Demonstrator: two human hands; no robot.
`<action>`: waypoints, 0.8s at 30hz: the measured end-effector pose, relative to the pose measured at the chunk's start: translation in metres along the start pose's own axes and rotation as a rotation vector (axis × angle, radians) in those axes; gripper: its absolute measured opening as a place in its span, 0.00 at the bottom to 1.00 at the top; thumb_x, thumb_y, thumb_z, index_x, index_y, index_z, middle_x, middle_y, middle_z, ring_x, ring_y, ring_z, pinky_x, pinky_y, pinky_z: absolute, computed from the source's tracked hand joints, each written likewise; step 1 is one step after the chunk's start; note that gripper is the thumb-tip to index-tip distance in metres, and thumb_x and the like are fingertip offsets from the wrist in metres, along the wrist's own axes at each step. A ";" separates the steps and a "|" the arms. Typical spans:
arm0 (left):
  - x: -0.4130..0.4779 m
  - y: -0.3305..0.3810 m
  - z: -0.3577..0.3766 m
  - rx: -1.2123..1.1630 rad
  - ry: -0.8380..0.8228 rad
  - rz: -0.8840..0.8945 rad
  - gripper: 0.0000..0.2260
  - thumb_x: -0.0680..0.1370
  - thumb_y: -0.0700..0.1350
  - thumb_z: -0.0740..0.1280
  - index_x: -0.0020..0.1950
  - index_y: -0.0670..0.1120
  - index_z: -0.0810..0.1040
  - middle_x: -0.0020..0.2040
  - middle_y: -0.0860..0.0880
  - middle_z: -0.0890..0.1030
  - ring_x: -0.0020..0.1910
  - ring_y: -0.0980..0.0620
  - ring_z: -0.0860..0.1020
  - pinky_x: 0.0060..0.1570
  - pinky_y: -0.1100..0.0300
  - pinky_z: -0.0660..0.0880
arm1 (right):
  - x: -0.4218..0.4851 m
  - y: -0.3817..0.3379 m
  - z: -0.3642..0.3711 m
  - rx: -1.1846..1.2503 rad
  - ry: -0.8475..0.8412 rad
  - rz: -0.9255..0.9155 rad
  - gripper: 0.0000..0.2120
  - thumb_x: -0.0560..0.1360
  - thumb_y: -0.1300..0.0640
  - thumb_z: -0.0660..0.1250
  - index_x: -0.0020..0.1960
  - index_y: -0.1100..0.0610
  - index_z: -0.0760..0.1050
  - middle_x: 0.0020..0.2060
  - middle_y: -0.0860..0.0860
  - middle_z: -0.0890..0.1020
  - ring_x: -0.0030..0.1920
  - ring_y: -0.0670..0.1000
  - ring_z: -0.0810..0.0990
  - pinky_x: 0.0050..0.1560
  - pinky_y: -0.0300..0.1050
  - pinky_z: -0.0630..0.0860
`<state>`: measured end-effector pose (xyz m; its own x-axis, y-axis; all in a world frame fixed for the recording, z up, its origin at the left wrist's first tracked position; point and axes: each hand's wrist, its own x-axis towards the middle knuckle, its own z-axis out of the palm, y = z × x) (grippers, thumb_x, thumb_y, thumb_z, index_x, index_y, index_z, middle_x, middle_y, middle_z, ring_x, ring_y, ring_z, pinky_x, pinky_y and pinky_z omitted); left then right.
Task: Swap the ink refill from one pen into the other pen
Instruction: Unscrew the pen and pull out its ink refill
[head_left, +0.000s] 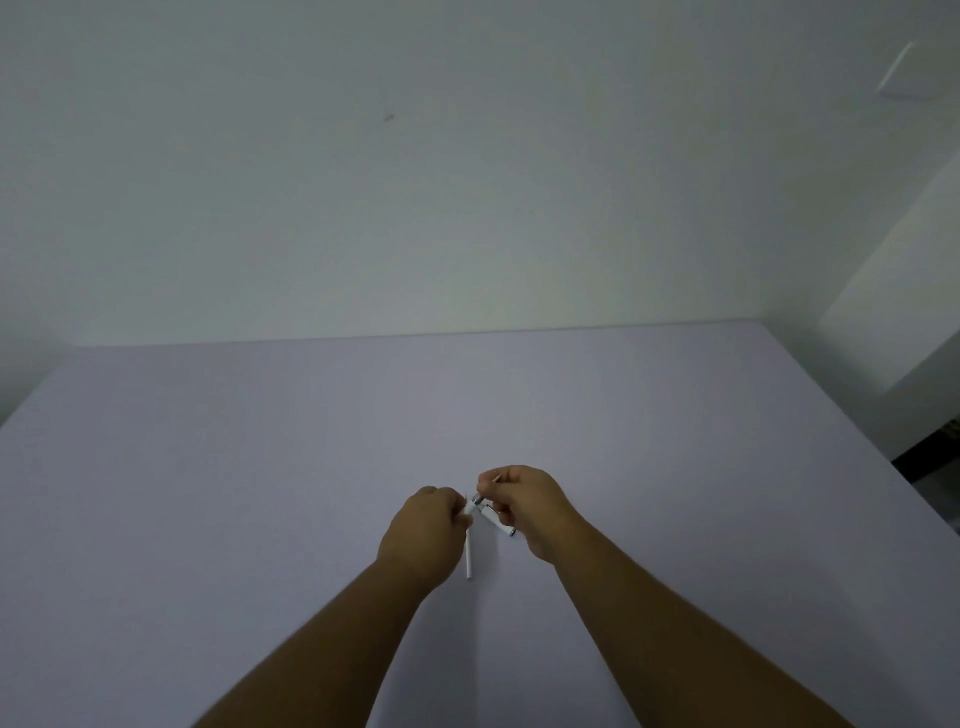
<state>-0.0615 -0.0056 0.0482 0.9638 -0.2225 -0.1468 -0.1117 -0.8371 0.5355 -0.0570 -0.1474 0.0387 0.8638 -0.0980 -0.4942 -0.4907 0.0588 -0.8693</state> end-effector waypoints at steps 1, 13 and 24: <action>0.000 0.000 0.000 0.002 0.000 -0.001 0.09 0.79 0.46 0.61 0.52 0.44 0.78 0.49 0.45 0.79 0.41 0.53 0.72 0.41 0.62 0.68 | 0.000 0.000 -0.001 0.036 -0.018 -0.011 0.07 0.73 0.67 0.65 0.45 0.57 0.79 0.37 0.52 0.81 0.33 0.47 0.75 0.35 0.37 0.73; 0.001 -0.001 0.000 -0.008 0.014 -0.002 0.09 0.79 0.46 0.61 0.53 0.44 0.79 0.49 0.46 0.79 0.41 0.53 0.72 0.41 0.62 0.68 | 0.001 -0.001 -0.001 0.060 -0.038 0.023 0.05 0.72 0.64 0.68 0.44 0.56 0.80 0.38 0.53 0.81 0.34 0.47 0.74 0.35 0.38 0.72; 0.006 -0.002 0.004 -0.048 0.007 0.028 0.08 0.78 0.45 0.62 0.53 0.45 0.78 0.50 0.45 0.80 0.42 0.53 0.73 0.42 0.62 0.69 | 0.004 -0.005 -0.006 0.095 0.037 -0.063 0.07 0.73 0.64 0.67 0.47 0.55 0.79 0.37 0.52 0.78 0.34 0.48 0.73 0.38 0.41 0.72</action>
<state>-0.0568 -0.0077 0.0432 0.9623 -0.2414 -0.1252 -0.1267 -0.8055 0.5788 -0.0519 -0.1537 0.0405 0.8869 -0.1409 -0.4400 -0.4211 0.1453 -0.8953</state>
